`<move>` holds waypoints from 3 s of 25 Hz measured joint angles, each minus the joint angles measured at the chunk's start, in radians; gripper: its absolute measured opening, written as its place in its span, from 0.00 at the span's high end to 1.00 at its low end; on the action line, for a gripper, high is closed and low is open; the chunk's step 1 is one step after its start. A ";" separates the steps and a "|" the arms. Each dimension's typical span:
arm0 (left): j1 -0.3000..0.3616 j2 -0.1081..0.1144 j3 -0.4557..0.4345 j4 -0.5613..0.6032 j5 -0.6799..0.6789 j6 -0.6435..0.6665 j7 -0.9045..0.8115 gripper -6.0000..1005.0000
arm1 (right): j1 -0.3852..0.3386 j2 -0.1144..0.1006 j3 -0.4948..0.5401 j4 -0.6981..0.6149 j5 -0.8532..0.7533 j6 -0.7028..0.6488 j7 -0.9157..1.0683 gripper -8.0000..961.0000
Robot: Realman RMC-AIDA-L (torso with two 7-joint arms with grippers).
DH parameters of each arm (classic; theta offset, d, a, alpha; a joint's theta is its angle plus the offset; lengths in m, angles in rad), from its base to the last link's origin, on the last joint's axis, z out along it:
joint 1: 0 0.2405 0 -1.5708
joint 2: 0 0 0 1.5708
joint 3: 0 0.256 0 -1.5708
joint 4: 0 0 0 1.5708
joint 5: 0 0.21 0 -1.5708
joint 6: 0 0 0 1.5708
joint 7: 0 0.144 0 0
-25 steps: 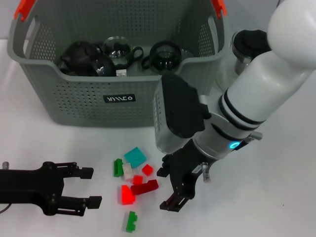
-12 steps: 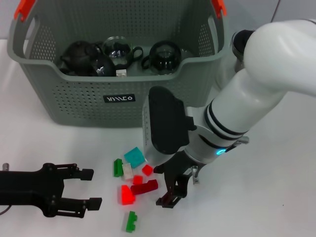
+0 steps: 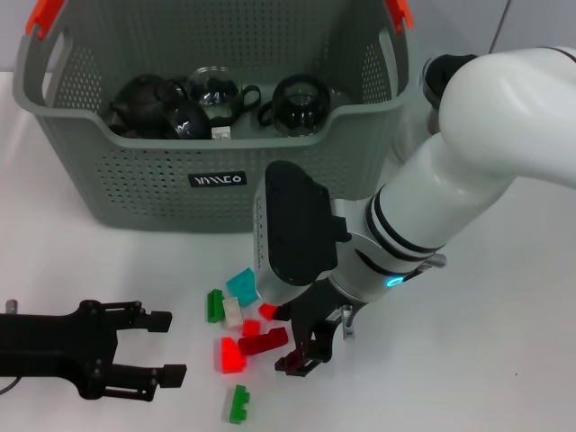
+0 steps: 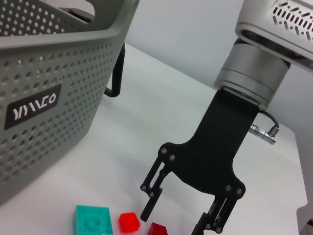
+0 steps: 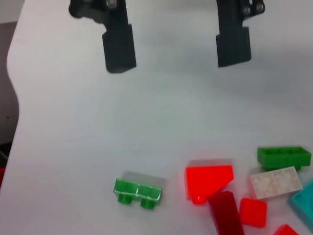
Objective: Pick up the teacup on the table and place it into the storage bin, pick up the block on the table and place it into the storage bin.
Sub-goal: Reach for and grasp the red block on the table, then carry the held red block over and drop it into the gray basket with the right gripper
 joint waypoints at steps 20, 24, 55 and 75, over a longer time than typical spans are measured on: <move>0.003 -0.002 0.002 -0.002 0.002 0.000 0.008 0.16 | -0.009 0.001 -0.038 0.015 0.034 0.051 -0.003 0.49; 0.004 -0.002 0.002 -0.002 0.002 0.000 0.008 0.16 | -0.009 0.002 -0.039 0.017 0.034 0.052 -0.001 0.51; 0.006 -0.003 -0.004 0.000 0.003 0.016 0.004 0.16 | -0.077 -0.022 0.057 -0.149 -0.035 -0.033 0.049 0.79; 0.007 -0.003 -0.017 -0.002 -0.002 0.027 0.012 0.16 | -0.074 -0.020 0.594 -0.545 -0.112 -0.218 0.130 0.79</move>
